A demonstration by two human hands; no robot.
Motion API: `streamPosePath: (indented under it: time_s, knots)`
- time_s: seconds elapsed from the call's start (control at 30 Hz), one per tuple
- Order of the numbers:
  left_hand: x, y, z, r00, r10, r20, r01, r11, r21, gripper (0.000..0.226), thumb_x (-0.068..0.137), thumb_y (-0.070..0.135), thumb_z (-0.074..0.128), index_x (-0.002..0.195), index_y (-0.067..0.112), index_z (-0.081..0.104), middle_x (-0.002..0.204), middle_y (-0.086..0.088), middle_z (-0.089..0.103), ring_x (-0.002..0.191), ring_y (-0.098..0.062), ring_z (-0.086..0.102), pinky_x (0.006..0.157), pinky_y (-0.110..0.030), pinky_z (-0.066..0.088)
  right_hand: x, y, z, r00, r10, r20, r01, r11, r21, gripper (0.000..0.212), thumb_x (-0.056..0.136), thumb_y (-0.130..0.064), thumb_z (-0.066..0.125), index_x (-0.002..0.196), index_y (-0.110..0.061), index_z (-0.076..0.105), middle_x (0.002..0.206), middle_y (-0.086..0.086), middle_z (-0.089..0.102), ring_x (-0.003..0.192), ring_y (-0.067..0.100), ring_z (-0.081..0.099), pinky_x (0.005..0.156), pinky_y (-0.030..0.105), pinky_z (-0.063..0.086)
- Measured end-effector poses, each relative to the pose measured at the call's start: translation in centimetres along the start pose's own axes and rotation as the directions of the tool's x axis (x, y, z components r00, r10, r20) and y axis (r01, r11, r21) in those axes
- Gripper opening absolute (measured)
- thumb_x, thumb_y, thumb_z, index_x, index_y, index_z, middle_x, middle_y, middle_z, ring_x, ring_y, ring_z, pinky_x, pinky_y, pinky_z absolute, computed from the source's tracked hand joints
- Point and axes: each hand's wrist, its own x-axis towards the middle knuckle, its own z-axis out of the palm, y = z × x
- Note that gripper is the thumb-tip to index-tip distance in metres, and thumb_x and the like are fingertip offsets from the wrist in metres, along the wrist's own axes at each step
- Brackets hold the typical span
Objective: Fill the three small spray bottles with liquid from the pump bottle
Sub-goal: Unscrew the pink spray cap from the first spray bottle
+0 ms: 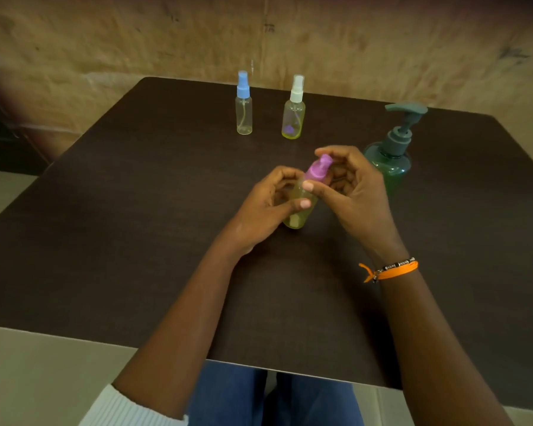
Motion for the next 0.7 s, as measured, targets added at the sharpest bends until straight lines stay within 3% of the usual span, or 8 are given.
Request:
streamPosePath:
  time_s: [0.1, 0.2, 0.3, 0.47, 0.57, 0.7]
  knots:
    - [0.1, -0.3, -0.1, 1.000, 0.009, -0.025, -0.007, 0.998, 0.062, 0.037, 0.075, 0.008, 0.073, 0.105, 0.018, 0.054, 0.112, -0.007, 0.061, 0.106, -0.016, 0.059, 0.093, -0.031, 0.047, -0.2, 0.2, 0.5, 0.998, -0.033, -0.045, 0.028, 0.995, -0.092, 0.034, 0.073, -0.020, 0.075, 0.102, -0.017, 0.058, 0.096, 0.007, 0.063, 0.082, 0.022, 0.062, 0.070, 0.036, 0.054]
    - [0.1, -0.3, -0.1, 0.999, 0.003, -0.050, -0.001, 0.999, 0.042, 0.039, 0.076, 0.001, 0.072, 0.107, 0.013, 0.052, 0.111, -0.008, 0.059, 0.104, -0.017, 0.059, 0.093, -0.032, 0.049, -0.2, -0.1, 0.7, 1.000, -0.029, -0.007, 0.028, 0.998, -0.058, 0.042, 0.080, -0.009, 0.069, 0.118, -0.016, 0.052, 0.098, -0.008, 0.061, 0.089, 0.007, 0.060, 0.078, 0.026, 0.052]
    - [0.2, -0.3, -0.2, 0.998, 0.016, -0.063, -0.013, 0.999, 0.048, 0.039, 0.076, 0.000, 0.072, 0.104, 0.017, 0.052, 0.108, -0.003, 0.060, 0.103, -0.016, 0.059, 0.092, -0.031, 0.049, -0.3, -0.1, 0.6, 1.000, -0.008, 0.002, 0.008, 1.000, -0.022, 0.049, 0.082, -0.012, 0.067, 0.125, -0.021, 0.046, 0.105, -0.006, 0.064, 0.099, 0.007, 0.061, 0.079, 0.027, 0.051]
    - [0.3, -0.5, -0.1, 0.996, 0.067, -0.059, -0.061, 0.992, 0.106, 0.039, 0.073, 0.002, 0.075, 0.100, 0.021, 0.055, 0.103, 0.004, 0.062, 0.100, -0.012, 0.061, 0.089, -0.025, 0.049, -0.3, 0.2, 1.0, 0.997, -0.052, -0.051, 0.045, 0.991, -0.123, 0.027, 0.076, -0.019, 0.072, 0.099, -0.012, 0.061, 0.095, 0.002, 0.062, 0.083, 0.018, 0.061, 0.071, 0.031, 0.051]
    - [0.3, -0.4, -0.1, 0.999, 0.031, -0.033, -0.030, 0.999, 0.044, 0.034, 0.079, -0.001, 0.069, 0.104, 0.018, 0.055, 0.103, 0.002, 0.062, 0.099, -0.009, 0.060, 0.090, -0.025, 0.049, -0.1, 0.2, 0.5, 1.000, -0.027, 0.014, 0.027, 1.000, -0.010, 0.030, 0.081, -0.007, 0.065, 0.109, -0.014, 0.058, 0.098, -0.002, 0.062, 0.090, 0.016, 0.062, 0.081, 0.030, 0.052]
    - [0.2, -0.5, 0.0, 1.000, 0.002, 0.003, -0.002, 1.000, -0.008, 0.032, 0.084, -0.003, 0.061, 0.110, 0.013, 0.054, 0.103, 0.005, 0.061, 0.097, -0.001, 0.059, 0.089, -0.021, 0.049, 0.1, -0.3, -0.1, 0.998, -0.057, 0.028, 0.053, 0.992, 0.114, 0.041, 0.083, 0.003, 0.058, 0.120, -0.012, 0.047, 0.104, 0.007, 0.062, 0.101, 0.015, 0.062, 0.088, 0.031, 0.051]
